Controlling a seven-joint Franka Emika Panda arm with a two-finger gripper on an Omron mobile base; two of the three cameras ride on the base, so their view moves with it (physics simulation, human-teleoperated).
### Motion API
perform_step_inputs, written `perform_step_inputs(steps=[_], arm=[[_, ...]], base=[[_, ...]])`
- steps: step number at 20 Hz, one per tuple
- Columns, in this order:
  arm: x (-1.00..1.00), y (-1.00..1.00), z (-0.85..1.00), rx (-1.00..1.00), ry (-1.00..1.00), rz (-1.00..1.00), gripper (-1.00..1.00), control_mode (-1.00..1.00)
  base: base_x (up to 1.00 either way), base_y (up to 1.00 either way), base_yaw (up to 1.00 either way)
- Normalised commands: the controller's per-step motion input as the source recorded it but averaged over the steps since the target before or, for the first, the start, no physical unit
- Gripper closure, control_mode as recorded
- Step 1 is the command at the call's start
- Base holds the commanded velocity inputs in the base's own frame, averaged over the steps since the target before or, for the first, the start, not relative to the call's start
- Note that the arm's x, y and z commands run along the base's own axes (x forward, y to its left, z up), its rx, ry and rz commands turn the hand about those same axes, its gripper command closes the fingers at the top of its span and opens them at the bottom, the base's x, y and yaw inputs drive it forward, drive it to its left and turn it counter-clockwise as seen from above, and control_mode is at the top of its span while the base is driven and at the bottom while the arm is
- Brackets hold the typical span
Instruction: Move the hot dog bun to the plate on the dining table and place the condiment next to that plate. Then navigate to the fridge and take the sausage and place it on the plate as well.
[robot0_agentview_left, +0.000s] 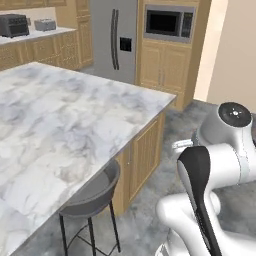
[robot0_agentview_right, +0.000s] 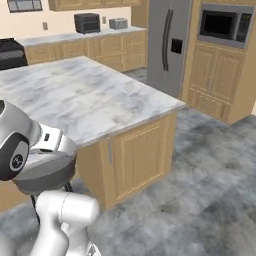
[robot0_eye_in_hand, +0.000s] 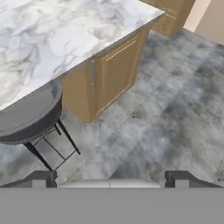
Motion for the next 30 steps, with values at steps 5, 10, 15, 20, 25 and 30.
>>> perform_step_inputs(steps=[5,10,15,20,25,30], arm=[[0.00,0.00,0.00,0.00,0.00,0.00,-1.00,1.00],[0.00,0.00,0.00,0.00,0.00,0.00,-1.00,1.00],[0.00,0.00,0.00,0.00,0.00,0.00,-1.00,1.00],[0.00,0.00,0.00,0.00,0.00,0.00,-1.00,1.00],[0.00,0.00,0.00,0.00,0.00,0.00,-1.00,1.00],[0.00,0.00,0.00,0.00,0.00,0.00,-1.00,1.00]], base=[[0.60,-1.00,-0.26],[0.89,-0.99,-0.17],[1.00,-0.93,-0.04],[1.00,-0.89,-0.01],[1.00,-0.83,0.02],[1.00,-0.80,0.13]])
